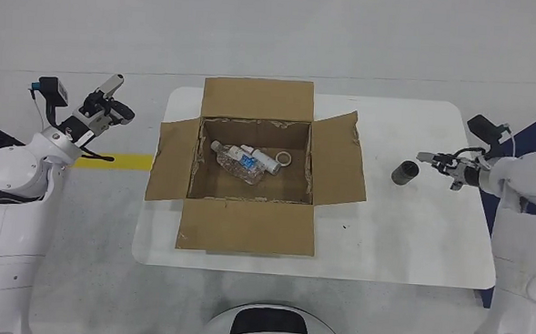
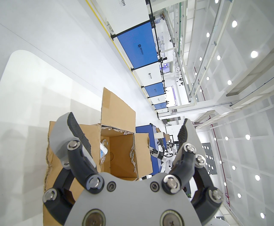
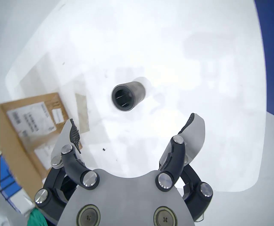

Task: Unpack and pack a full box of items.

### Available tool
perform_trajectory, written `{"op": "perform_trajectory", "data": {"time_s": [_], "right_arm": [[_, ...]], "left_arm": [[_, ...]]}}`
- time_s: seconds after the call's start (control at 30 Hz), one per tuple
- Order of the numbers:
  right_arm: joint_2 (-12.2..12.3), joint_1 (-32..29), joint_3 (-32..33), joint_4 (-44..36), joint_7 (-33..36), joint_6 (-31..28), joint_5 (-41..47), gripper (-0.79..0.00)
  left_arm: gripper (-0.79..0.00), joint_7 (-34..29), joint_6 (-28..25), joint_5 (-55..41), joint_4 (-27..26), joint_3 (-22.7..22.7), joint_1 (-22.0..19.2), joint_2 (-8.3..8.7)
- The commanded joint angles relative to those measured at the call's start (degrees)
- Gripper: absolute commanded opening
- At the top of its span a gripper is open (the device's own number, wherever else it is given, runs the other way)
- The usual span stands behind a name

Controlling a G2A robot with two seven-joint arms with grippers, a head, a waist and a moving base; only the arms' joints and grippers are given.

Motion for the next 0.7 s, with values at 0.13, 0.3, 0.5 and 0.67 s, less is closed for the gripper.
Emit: {"op": "perform_trajectory", "data": {"time_s": [0.13,0.3,0.5,0.67], "right_arm": [[0.8,0.4,1.0,0.3,5.7,-10.9,13.7,0.000],[1.2,0.9,0.4,0.8,5.7,-9.6,11.6,0.000],[1.2,0.9,0.4,0.8,5.7,-9.6,11.6,0.000],[1.0,0.5,-0.5,-1.2,4.5,-11.0,15.3,0.000]], "left_arm": [[0.000,0.0,0.0,0.0,0.0,0.0,0.0,0.00],[0.000,0.0,0.0,0.0,0.0,0.0,0.0,0.00],[0.000,0.0,0.0,0.0,0.0,0.0,0.0,0.00],[0.000,0.0,0.0,0.0,0.0,0.0,0.0,0.00]]}}
